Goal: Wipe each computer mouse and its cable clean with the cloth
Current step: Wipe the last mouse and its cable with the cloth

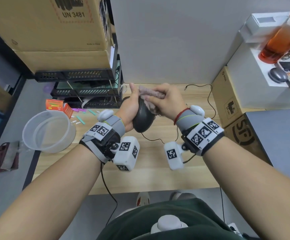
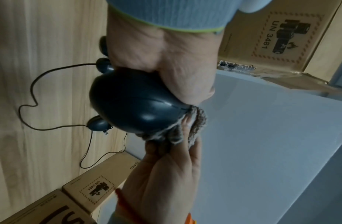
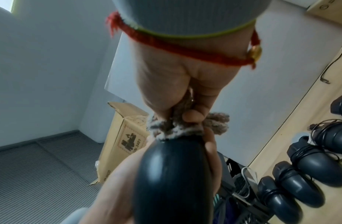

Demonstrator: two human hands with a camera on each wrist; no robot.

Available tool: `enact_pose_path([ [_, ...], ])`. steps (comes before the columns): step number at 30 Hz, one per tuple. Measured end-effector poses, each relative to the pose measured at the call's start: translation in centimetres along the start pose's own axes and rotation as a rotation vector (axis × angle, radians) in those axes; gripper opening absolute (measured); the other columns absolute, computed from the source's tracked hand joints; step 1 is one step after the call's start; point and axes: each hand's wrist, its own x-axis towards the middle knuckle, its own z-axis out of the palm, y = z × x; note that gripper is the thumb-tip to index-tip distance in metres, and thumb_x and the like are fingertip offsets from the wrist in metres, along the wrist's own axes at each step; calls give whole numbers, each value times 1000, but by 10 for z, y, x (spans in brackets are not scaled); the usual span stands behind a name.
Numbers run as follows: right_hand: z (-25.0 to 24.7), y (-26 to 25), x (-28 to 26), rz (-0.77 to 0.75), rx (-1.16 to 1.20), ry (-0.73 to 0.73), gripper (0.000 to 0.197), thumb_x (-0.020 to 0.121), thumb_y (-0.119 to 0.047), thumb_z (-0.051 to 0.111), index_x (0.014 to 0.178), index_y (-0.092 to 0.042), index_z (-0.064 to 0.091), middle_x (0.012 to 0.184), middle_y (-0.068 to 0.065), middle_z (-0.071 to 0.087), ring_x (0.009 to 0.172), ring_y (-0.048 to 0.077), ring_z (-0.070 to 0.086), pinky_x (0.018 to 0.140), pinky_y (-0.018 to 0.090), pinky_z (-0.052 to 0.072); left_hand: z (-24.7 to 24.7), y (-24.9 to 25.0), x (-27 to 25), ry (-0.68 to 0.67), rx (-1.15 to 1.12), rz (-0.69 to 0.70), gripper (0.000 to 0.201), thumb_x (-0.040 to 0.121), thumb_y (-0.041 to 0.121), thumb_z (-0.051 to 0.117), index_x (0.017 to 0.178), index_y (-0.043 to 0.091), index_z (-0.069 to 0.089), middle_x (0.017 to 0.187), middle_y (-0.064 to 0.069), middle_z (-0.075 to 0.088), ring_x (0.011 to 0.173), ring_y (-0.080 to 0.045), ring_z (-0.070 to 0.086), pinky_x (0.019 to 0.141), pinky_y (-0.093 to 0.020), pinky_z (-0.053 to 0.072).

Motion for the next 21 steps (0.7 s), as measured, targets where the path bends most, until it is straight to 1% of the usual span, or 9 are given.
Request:
enact_pose_path([
  [2,0,3,5,77,19,50,7,84,-26,77,87,-21,74,98,15,60,54,11,60,41,24,46,1,-2,3,61,-21,-14,85,96,74,25,103,6,74,95,-22,76,85,-35,74,88,-50,60],
  [5,8,10,-2,0,-91,30,22,75,-44,75,87,-25,76,88,9,61,69,16,60,58,33,52,-3,0,8,142,-53,18,86,97,75,25,81,3,72,68,-22,68,59,-32,68,78,-50,57],
  [7,13,8,-14,-95,-135,-58,19,73,-37,82,89,-27,78,88,0,60,67,10,58,65,29,51,-10,2,8,124,-77,-26,88,95,77,23,88,1,66,72,-26,67,59,-35,68,73,-53,57],
  [9,14,5,-17,-135,-130,-103,15,72,-28,86,84,-32,77,86,-3,59,64,5,56,61,23,48,-13,3,2,68,-34,-58,90,93,79,23,99,-1,65,91,-31,70,79,-42,70,83,-59,56],
  [11,9,1,-9,-98,-68,-72,20,74,-23,84,76,-37,71,78,-4,60,57,2,55,55,22,46,-9,2,-5,53,48,-34,89,97,74,20,97,-1,67,86,-27,70,75,-36,70,82,-51,58],
  [14,2,3,5,64,13,36,10,82,-22,78,78,-27,71,73,1,64,49,3,58,47,22,46,0,4,-11,-3,64,-41,94,99,70,18,111,-9,67,90,-30,68,67,-32,70,70,-40,61],
  [17,-3,14,4,156,34,22,6,88,-21,72,81,-22,72,65,-2,68,53,14,62,50,23,47,0,9,-13,41,46,-56,85,98,72,26,92,1,72,84,-21,73,67,-31,72,80,-44,60],
  [19,-5,23,-4,211,134,-42,11,93,-13,65,83,-14,69,59,7,62,45,21,54,43,25,43,-6,12,-11,97,-20,-64,78,96,73,31,90,6,69,85,-19,73,77,-34,73,90,-53,58],
  [21,-3,31,-13,214,216,-43,9,94,-10,62,87,-12,67,58,8,59,43,21,51,42,27,43,-12,13,-7,174,-57,-58,72,94,75,36,99,10,67,101,-19,74,97,-39,73,93,-60,56],
])
